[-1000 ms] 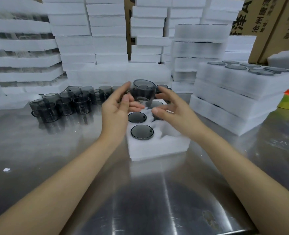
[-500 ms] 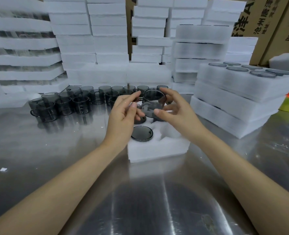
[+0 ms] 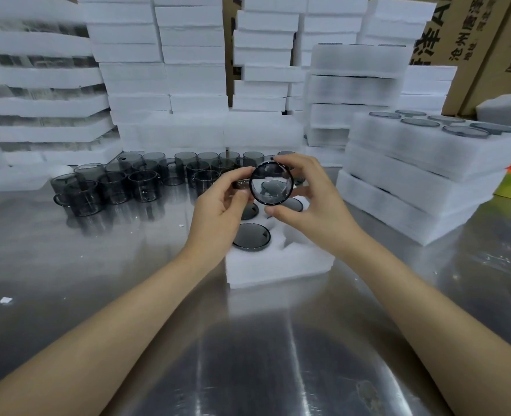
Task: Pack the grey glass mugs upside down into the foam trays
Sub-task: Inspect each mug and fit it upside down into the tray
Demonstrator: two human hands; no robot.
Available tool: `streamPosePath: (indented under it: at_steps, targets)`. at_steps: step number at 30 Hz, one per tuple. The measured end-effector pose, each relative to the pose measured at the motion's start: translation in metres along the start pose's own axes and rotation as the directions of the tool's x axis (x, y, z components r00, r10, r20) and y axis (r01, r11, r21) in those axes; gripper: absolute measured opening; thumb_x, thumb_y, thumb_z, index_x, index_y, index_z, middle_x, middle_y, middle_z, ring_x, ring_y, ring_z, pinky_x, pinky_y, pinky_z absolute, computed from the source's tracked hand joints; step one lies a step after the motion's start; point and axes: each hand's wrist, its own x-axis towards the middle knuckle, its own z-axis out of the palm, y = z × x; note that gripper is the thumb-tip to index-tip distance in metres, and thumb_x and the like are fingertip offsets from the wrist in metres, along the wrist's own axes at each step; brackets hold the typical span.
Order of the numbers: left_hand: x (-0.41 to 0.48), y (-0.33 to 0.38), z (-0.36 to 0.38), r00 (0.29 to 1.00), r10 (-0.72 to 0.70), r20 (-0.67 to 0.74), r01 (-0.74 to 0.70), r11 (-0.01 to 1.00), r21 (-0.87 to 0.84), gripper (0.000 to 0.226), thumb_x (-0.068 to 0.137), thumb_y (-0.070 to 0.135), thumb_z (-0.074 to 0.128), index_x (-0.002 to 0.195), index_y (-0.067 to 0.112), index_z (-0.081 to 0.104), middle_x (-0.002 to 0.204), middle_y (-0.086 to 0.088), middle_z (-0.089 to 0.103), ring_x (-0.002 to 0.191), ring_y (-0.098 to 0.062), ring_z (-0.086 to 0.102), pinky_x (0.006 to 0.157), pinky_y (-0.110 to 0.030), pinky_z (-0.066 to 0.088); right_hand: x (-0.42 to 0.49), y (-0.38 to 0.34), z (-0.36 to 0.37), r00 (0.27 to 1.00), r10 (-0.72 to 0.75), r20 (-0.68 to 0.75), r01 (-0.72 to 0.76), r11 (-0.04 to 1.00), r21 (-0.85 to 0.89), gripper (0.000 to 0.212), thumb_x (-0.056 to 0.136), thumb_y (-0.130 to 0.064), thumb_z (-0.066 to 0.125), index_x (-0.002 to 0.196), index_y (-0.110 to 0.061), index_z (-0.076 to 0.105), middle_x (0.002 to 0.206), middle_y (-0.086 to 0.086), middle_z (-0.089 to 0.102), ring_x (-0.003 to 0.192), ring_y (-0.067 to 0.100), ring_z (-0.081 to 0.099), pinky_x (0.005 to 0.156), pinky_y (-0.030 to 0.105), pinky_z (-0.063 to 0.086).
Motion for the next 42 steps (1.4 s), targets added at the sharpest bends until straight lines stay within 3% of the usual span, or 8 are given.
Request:
streamPosePath:
  at_steps: [5,8,12,16,21,27,38,42]
  targets:
    - [-0.001,0.008,0.001,1.000,0.003,0.012,-0.004,0.998,0.062,0.031,0.090,0.022,0.045,0.116,0.023,0.060,0.111,0.006,0.067,0.105,-0.012,0.062,0.088,-0.029,0.050,0.000,0.000,0.001,0.999,0.049,0.001,-0.049,0.999,0.004,0.065,0.075,-0.018,0.080,0.127,-0.039,0.049,0.121,-0.015,0.049,0.106,0.009,0.053,0.086,0.032,0.052]
    - [-0.002,0.013,0.001,1.000,0.009,0.023,-0.012,0.986,0.164,0.038,0.091,0.028,0.046,0.123,0.014,0.059,0.116,0.000,0.059,0.109,-0.008,0.058,0.089,-0.020,0.046,-0.001,-0.002,0.002,0.997,0.047,0.056,-0.048,0.999,0.013,0.063,0.074,-0.018,0.082,0.127,-0.034,0.050,0.123,-0.009,0.051,0.109,0.012,0.055,0.085,0.032,0.053]
    - [0.002,0.021,0.003,0.994,-0.108,-0.016,0.109,0.969,0.223,0.034,0.092,0.012,0.056,0.125,0.020,0.060,0.113,0.005,0.054,0.105,-0.010,0.059,0.094,-0.027,0.048,-0.001,-0.003,0.001,0.993,0.026,0.111,-0.025,1.000,-0.005,0.063,0.074,-0.015,0.082,0.126,-0.031,0.051,0.125,-0.006,0.051,0.111,0.015,0.054,0.086,0.031,0.053]
    - [0.003,0.025,0.004,0.987,-0.159,-0.016,0.157,0.947,0.280,0.045,0.087,0.005,0.053,0.125,0.025,0.063,0.119,0.013,0.063,0.109,-0.006,0.059,0.097,-0.026,0.046,-0.002,-0.006,0.002,0.988,0.006,0.151,-0.006,1.000,0.002,0.064,0.071,-0.013,0.084,0.124,-0.031,0.052,0.122,-0.009,0.052,0.110,0.008,0.053,0.082,0.017,0.049]
    - [0.000,0.025,0.006,0.985,-0.132,-0.107,0.158,0.945,0.285,0.018,0.092,0.014,0.059,0.102,0.021,0.072,0.092,0.012,0.071,0.090,-0.006,0.065,0.083,-0.023,0.049,-0.003,-0.010,0.001,0.979,-0.012,0.205,0.018,1.000,-0.025,0.064,0.069,-0.013,0.085,0.125,-0.026,0.055,0.120,-0.010,0.051,0.108,0.001,0.050,0.080,0.012,0.046]
    - [0.003,0.025,0.007,0.988,-0.096,-0.120,0.126,0.955,0.269,0.024,0.089,0.002,0.058,0.086,0.024,0.069,0.081,0.015,0.068,0.072,0.011,0.060,0.064,-0.002,0.041,-0.004,-0.012,0.002,0.972,-0.014,0.235,0.022,0.999,-0.029,0.065,0.071,-0.011,0.084,0.129,-0.021,0.057,0.123,-0.003,0.049,0.110,0.012,0.050,0.081,0.022,0.051]
    - [0.002,0.018,0.005,0.987,-0.158,-0.013,0.156,0.953,0.258,0.036,0.088,-0.006,0.043,0.104,0.022,0.061,0.096,0.015,0.063,0.080,0.015,0.055,0.075,-0.010,0.043,-0.002,-0.011,0.001,0.971,0.001,0.237,-0.010,0.999,0.036,0.066,0.068,-0.008,0.085,0.124,-0.028,0.056,0.122,-0.003,0.050,0.107,0.006,0.051,0.079,0.018,0.050]
    - [0.006,0.020,0.002,0.981,-0.179,0.076,0.160,0.965,0.207,0.042,0.085,-0.011,0.046,0.107,0.022,0.061,0.108,0.007,0.057,0.086,0.019,0.050,0.076,0.001,0.036,-0.001,-0.009,0.002,0.972,0.005,0.237,-0.021,0.998,0.065,0.068,0.067,-0.008,0.086,0.120,-0.038,0.055,0.121,-0.006,0.051,0.105,0.011,0.053,0.078,0.019,0.051]
